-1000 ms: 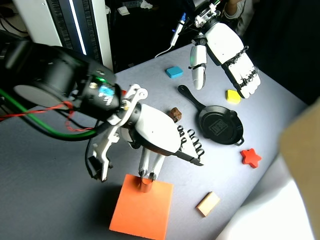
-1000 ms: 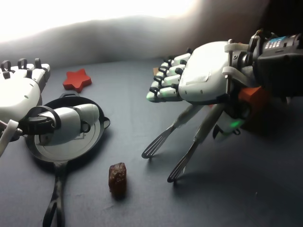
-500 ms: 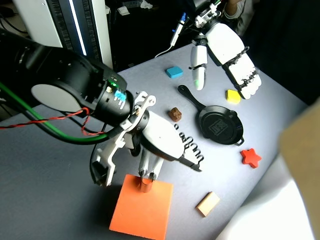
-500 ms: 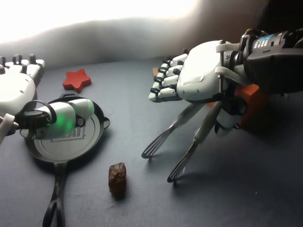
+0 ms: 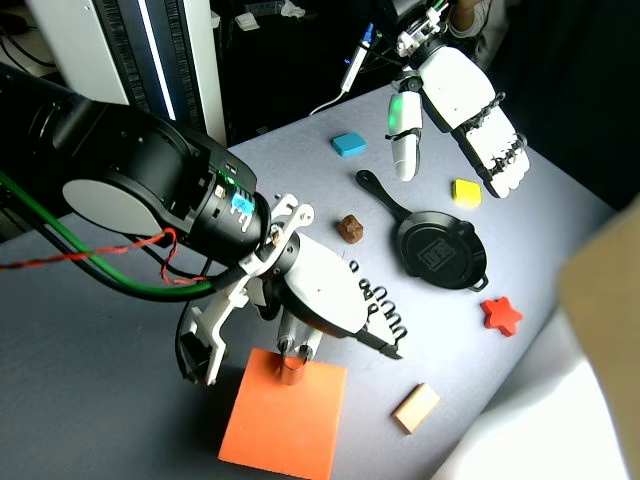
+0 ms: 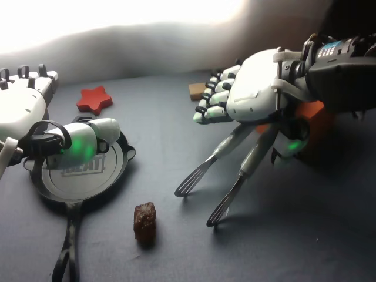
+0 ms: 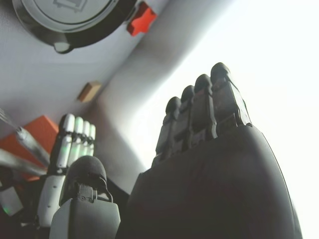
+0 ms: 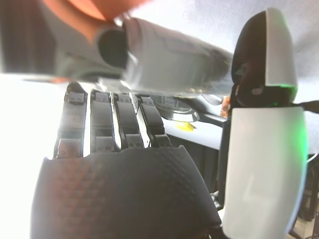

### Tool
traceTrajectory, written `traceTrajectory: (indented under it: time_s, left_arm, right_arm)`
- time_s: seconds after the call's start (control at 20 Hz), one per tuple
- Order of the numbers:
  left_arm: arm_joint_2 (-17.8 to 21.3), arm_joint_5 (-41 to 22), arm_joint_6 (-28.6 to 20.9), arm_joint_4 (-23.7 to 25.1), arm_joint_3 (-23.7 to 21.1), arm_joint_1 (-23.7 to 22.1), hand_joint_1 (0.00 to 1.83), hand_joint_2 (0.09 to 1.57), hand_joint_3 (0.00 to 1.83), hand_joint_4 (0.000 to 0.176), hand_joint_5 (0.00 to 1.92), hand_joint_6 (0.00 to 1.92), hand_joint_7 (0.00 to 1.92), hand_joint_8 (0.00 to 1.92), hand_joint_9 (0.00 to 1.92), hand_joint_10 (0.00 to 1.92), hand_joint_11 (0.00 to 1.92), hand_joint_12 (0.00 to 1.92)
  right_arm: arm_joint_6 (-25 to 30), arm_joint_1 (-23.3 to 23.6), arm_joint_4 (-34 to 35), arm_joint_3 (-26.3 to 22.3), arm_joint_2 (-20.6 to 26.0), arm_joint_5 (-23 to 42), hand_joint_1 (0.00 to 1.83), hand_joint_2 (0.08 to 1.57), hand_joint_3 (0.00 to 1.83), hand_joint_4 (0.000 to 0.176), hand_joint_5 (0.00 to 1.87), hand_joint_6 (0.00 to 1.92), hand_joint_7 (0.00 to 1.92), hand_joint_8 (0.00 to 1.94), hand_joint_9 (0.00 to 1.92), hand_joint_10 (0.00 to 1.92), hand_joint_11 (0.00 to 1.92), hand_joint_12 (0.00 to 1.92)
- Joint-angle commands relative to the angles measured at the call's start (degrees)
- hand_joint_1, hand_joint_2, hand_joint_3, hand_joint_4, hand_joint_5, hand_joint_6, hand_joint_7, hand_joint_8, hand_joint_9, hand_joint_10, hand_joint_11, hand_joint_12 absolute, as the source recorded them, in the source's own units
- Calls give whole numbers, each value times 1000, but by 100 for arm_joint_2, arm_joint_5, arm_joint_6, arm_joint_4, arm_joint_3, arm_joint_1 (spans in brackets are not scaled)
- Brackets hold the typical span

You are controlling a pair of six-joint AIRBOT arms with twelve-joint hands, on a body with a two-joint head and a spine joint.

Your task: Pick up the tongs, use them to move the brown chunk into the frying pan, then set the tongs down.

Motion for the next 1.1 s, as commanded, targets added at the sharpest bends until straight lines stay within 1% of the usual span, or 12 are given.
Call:
traceTrajectory:
  time_s: [0.0, 0.15, 0.3, 0.4, 0.5, 0.55, 0.65, 0.75, 0.8, 0.95, 1.0, 1.05]
  left_arm:
    - [29, -358, -57, 505, 19, -62, 0, 1137, 0, 0, 0, 0, 0, 0, 0, 0, 0, 0]
    - [28, -363, -171, 509, 13, -62, 0, 1143, 2, 0, 0, 0, 0, 0, 0, 0, 0, 0]
    - [28, -362, -169, 508, 6, -82, 0, 1144, 2, 0, 0, 0, 0, 0, 0, 0, 0, 0]
    - [27, -362, -155, 508, -11, -78, 0, 1141, 1, 0, 0, 0, 0, 0, 0, 0, 0, 0]
    - [28, -362, -137, 508, -24, -69, 0, 1133, 0, 0, 0, 0, 0, 0, 0, 0, 0, 0]
    - [28, -363, -106, 509, -25, -69, 0, 1135, 0, 0, 0, 0, 0, 0, 0, 0, 0, 0]
    - [28, -370, -98, 509, -25, -71, 0, 1143, 2, 0, 0, 0, 0, 0, 0, 0, 0, 0]
    - [28, -374, -98, 509, -23, -82, 0, 1136, 0, 0, 0, 0, 0, 0, 0, 0, 0, 0]
    - [28, -390, -90, 509, -23, -93, 0, 1138, 0, 0, 0, 0, 0, 0, 0, 0, 0, 0]
    - [29, -412, -47, 510, -24, -143, 0, 1129, 0, 0, 0, 0, 0, 0, 0, 0, 2, 1]
    - [29, -425, -46, 511, -25, -145, 0, 1131, 0, 0, 0, 0, 0, 0, 0, 0, 1, 0]
    - [29, -429, -39, 511, -26, -145, 0, 1135, 0, 0, 0, 0, 0, 0, 0, 0, 0, 0]
  right_arm:
    - [-57, -6, -14, 4, 13, 488, 975, 809, 0, 0, 0, 0, 0, 0, 0, 0, 0, 0]
    - [-178, -116, -16, 3, -4, 519, 979, 822, 0, 0, 0, 0, 0, 0, 0, 0, 0, 0]
    - [-242, -183, -17, 2, -13, 583, 959, 835, 0, 0, 0, 0, 0, 0, 0, 0, 0, 0]
    - [-240, -195, -18, 2, -20, 585, 990, 819, 0, 0, 0, 0, 0, 0, 0, 0, 0, 0]
    - [-264, -204, -27, 3, -21, 586, 965, 839, 0, 0, 0, 0, 0, 0, 0, 0, 0, 0]
    - [-170, -207, -192, 3, -20, 613, 964, 840, 0, 0, 0, 0, 0, 0, 0, 0, 0, 0]
    - [-123, -204, -225, 3, -19, 604, 975, 857, 5, 0, 0, 0, 0, 0, 0, 0, 0, 0]
    - [-110, -207, -225, 3, -17, 594, 1037, 884, 17, 0, 0, 0, 0, 0, 0, 0, 0, 0]
    - [-109, -214, -225, 3, -16, 594, 1009, 916, 32, 0, 0, 0, 5, 2, 6, 2, 0, 0]
    - [-113, -231, -230, 3, -19, 613, 1018, 951, 44, 0, 70, 28, 88, 30, 83, 34, 33, 17]
    - [-96, -241, -230, 0, -20, 617, 1015, 971, 20, 0, 119, 19, 148, 29, 142, 29, 6, 372]
    - [-92, -249, -230, -4, -20, 617, 1028, 975, 13, 0, 180, 35, 215, 37, 198, 44, 0, 674]
